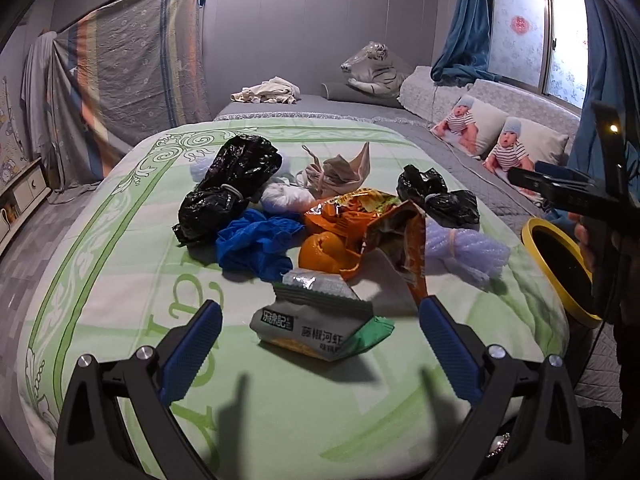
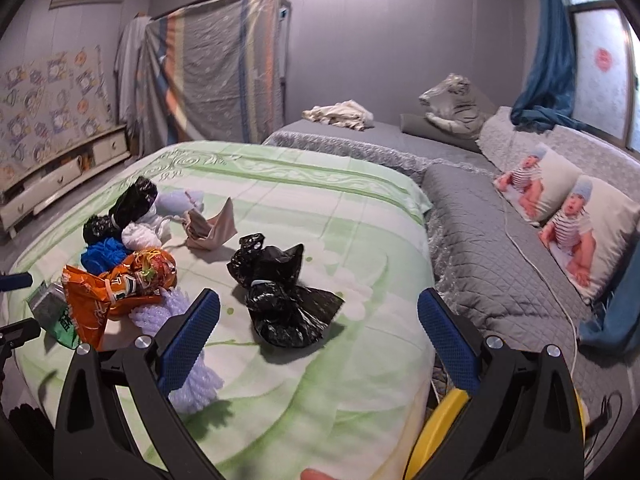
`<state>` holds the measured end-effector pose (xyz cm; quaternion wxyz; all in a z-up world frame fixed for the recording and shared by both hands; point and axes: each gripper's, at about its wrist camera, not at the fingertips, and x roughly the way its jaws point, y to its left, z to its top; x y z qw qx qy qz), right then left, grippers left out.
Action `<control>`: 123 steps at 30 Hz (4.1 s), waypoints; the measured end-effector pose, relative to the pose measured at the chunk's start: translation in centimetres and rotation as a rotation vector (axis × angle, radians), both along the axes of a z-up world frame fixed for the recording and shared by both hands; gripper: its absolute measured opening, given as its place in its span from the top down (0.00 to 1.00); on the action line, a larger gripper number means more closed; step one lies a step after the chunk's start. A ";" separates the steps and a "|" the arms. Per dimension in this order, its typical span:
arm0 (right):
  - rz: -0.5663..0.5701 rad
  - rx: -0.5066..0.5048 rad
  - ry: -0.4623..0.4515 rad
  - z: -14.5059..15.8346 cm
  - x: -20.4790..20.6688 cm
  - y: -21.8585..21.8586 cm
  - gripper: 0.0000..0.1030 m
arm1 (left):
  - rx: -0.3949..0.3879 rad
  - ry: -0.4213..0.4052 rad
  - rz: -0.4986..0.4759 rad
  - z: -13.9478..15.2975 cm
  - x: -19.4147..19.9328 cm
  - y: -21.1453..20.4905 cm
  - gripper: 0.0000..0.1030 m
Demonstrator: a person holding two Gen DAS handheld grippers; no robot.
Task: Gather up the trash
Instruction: 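Grasp the black plastic bag with the right gripper while the left gripper grasps the snack bag, then carry the black bag to the yellow bin and open the right gripper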
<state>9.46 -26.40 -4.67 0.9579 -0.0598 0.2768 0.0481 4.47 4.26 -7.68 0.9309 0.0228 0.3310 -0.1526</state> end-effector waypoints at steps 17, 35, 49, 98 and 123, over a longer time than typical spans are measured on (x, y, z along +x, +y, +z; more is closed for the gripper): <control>0.197 -0.201 0.278 -4.6 10.6 5.0 0.08 | -0.048 0.149 -0.057 -1.8 4.0 -0.5 0.10; 0.188 -0.006 0.408 -6.9 13.2 3.3 0.71 | -0.061 0.172 -0.065 -2.7 4.4 -0.8 0.61; 0.163 0.202 0.232 1.1 5.4 -0.6 0.72 | -0.091 -0.057 -0.091 2.6 -0.4 -0.6 0.62; -0.423 0.553 -0.100 3.6 -18.9 -23.7 0.72 | -0.084 -0.097 -0.609 9.9 1.4 -31.3 0.62; -0.599 0.640 0.093 -2.3 -12.9 -29.2 0.68 | -0.029 0.158 -0.636 1.0 6.0 -40.4 0.61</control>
